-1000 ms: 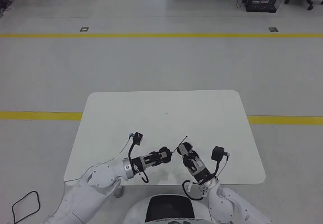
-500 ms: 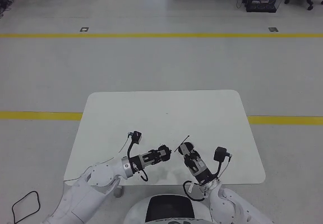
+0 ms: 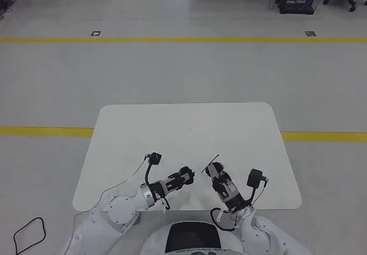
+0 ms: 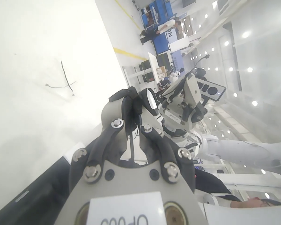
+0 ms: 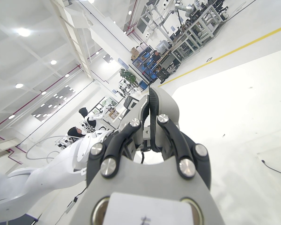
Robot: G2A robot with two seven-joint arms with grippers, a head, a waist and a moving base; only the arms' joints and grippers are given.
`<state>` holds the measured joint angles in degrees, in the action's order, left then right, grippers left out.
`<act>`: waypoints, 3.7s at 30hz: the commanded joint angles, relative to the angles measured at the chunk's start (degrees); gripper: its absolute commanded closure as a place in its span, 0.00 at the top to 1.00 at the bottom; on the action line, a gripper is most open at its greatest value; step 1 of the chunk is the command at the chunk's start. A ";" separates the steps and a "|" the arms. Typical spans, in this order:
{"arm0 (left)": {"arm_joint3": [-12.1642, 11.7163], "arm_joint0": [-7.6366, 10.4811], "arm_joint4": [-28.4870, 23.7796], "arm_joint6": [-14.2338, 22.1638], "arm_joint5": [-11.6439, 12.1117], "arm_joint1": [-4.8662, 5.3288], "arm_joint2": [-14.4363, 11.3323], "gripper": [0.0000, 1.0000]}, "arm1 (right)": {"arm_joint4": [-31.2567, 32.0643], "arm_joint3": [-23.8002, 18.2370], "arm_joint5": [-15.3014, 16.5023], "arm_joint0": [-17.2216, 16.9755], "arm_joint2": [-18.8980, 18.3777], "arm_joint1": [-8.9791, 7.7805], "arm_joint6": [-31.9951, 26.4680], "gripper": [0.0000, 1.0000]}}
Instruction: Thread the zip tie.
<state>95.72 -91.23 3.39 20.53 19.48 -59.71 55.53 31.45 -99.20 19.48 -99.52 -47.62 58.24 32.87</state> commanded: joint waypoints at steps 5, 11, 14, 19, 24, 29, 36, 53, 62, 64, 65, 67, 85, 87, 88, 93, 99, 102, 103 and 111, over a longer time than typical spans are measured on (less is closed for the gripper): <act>1.97 -0.34 0.22 -1.71 0.00 0.49 -0.85 0.00 | -0.99 1.08 0.00 2.02 2.91 -1.28 0.80 0.00; 2.08 -0.36 0.15 -1.63 0.00 0.61 -0.91 0.00 | -1.07 1.32 0.00 2.67 3.48 -1.53 0.82 0.00; 2.04 -0.34 0.05 -1.80 -0.06 0.59 -0.92 0.00 | -1.07 1.32 0.00 2.67 3.48 -1.53 0.82 0.00; 2.93 -0.42 -3.24 -1.56 0.00 0.44 -1.48 0.00 | -2.68 0.15 0.00 2.91 3.68 -1.34 -0.07 0.00; 3.79 -1.24 -5.07 -0.92 0.00 0.57 -1.25 0.00 | -3.78 0.12 0.00 3.75 4.60 -1.79 0.61 0.00; 4.49 -1.92 -6.82 -0.19 0.00 0.67 -0.32 0.00 | -4.03 0.56 0.00 4.89 6.41 -2.39 2.91 0.00; 4.63 -2.66 -7.72 0.46 0.00 0.63 0.81 0.00 | -3.30 0.57 0.00 6.29 9.32 -3.59 7.11 0.00; 5.04 -3.91 -9.22 2.89 0.00 -0.05 2.56 0.00 | -5.04 1.65 0.00 11.50 16.39 -6.40 13.31 0.00; 5.15 -4.29 -9.26 3.74 0.00 -0.52 3.12 0.00 | -5.92 2.20 0.00 14.19 19.80 -7.24 15.54 0.00; 5.18 -4.37 -9.30 3.85 0.00 -0.60 3.22 0.00 | -6.14 2.32 0.00 14.79 20.54 -7.38 15.95 0.00; 5.18 -4.37 -9.30 3.85 0.00 -0.60 3.22 0.00 | -6.20 2.37 0.00 15.03 20.86 -7.44 16.17 0.00; 5.18 -4.37 -9.30 3.85 0.00 -0.60 3.22 0.00 | -6.44 2.49 0.00 15.53 21.60 -7.55 16.67 0.00; 5.18 -4.37 -9.30 3.85 0.00 -0.60 3.22 0.00 | -8.77 3.89 0.00 18.96 25.72 -7.51 19.81 0.00; 5.18 -4.37 -9.30 3.85 0.00 -0.60 3.22 0.00 | -8.97 4.02 0.00 19.22 26.06 -7.47 19.90 0.00; 5.18 -4.37 -9.30 3.85 0.00 -0.60 3.22 0.00 | -9.03 4.08 0.00 19.32 26.20 -7.45 19.93 0.00; 5.18 -4.37 -9.30 3.85 0.00 -0.60 3.22 0.00 | -9.42 4.50 0.00 19.83 26.83 -7.34 20.04 0.00; 5.18 -4.37 -9.30 3.85 0.00 -0.60 3.22 0.00 | -9.74 4.96 0.00 20.36 27.40 -7.18 20.29 0.00; 5.18 -4.37 -9.30 3.85 0.00 -0.60 3.22 0.00 | -9.76 5.06 0.00 20.57 27.64 -7.13 20.52 0.00; 5.18 -4.37 -9.30 3.85 0.00 -0.60 3.22 0.00 | -9.79 5.14 0.00 20.65 27.71 -7.11 20.66 0.00; 5.18 -4.37 -9.30 3.85 0.00 -0.60 3.22 0.00 | -9.71 5.33 0.00 21.11 28.19 -7.02 21.42 0.00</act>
<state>100.90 -95.60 -5.92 24.39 19.48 -60.31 58.75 21.69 -93.84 19.48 -78.47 -19.49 51.22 54.19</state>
